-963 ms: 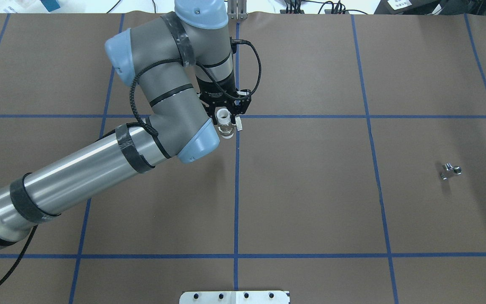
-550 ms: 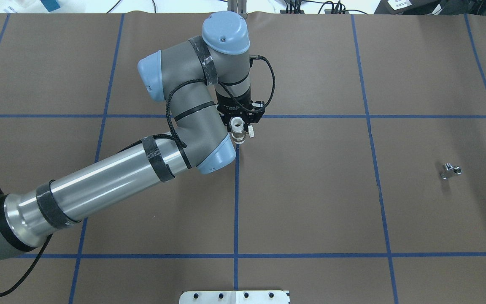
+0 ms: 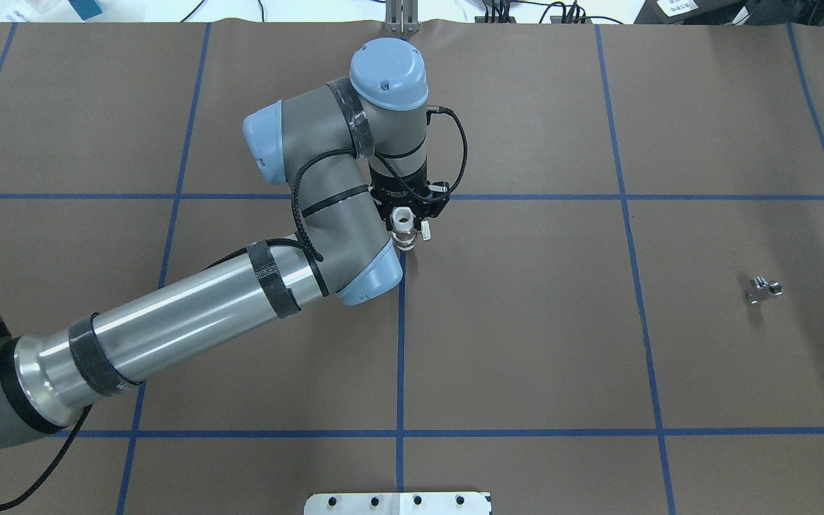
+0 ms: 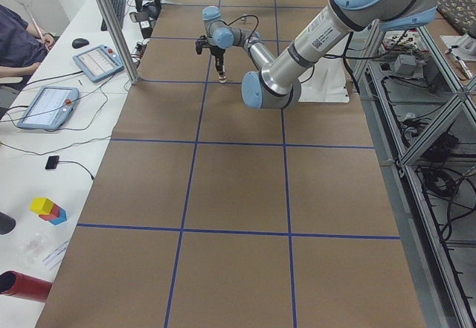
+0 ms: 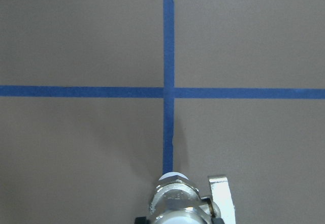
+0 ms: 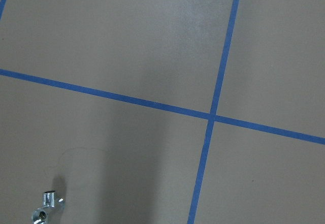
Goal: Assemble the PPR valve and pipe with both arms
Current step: 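Lower the valve upright at table center and open the left gripper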
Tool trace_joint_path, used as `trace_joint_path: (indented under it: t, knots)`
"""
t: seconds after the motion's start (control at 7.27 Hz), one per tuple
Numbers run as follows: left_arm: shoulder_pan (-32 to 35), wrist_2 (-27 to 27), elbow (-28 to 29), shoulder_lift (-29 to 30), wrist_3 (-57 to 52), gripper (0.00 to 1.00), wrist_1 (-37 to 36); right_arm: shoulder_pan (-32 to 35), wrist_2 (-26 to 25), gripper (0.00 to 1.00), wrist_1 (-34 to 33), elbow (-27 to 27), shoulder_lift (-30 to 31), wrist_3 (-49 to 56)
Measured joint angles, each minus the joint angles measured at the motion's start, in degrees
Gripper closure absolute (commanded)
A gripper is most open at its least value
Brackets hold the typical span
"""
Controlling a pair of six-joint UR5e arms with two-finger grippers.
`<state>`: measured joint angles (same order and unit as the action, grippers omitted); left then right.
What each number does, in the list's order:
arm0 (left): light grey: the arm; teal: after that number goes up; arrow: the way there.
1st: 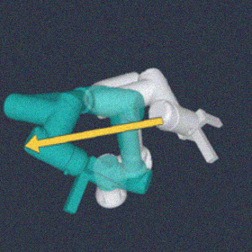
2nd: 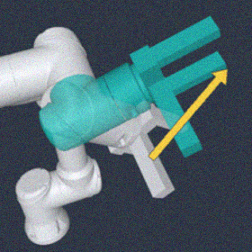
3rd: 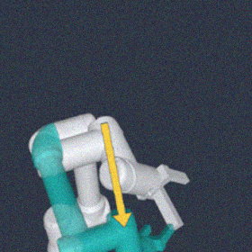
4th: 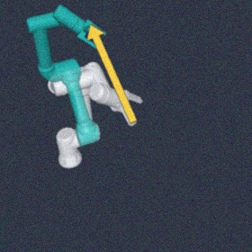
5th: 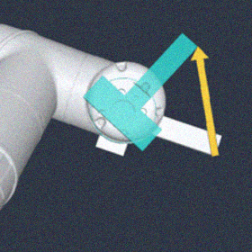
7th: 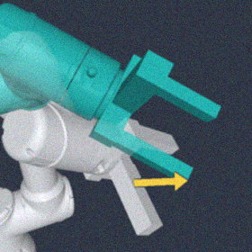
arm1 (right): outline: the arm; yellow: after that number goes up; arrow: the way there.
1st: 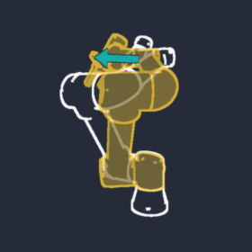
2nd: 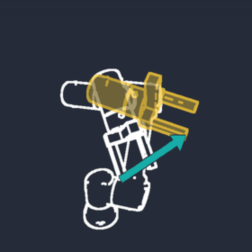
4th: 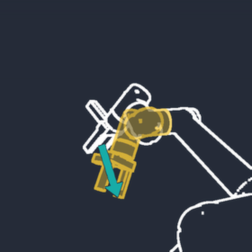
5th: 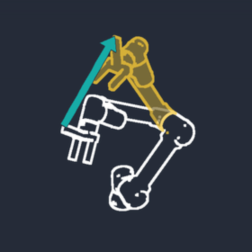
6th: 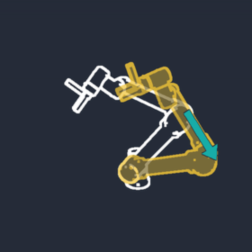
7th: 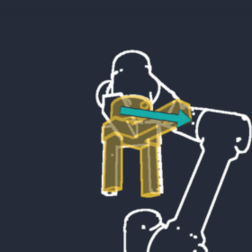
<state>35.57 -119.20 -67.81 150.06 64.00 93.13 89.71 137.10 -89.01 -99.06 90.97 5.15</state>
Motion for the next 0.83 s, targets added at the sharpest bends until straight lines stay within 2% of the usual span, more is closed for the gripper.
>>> trace_joint_path:
  t: [0.41, 0.55, 0.69, 0.83]
  knots:
    - [-0.2, 0.0, 0.0, -0.5, 0.1, 1.0, 1.7, 0.0, 0.0, 0.01, -0.2, 0.1, 0.0, 0.0]
    - [-0.2, 0.0, 0.0, -0.5, 0.1, 0.63, 1.8, 0.0, -0.1, 0.01, -0.3, 0.2, 0.0, 0.0]
    - [-0.2, 0.0, 0.0, -0.5, 0.0, 0.1, 1.8, 0.0, -0.1, 0.01, -0.3, 0.3, 0.0, 0.0]
    - [-0.2, 0.0, -0.1, -0.6, 0.0, 0.01, 1.8, 0.0, -0.1, 0.01, -0.4, 0.4, 0.0, 0.0]
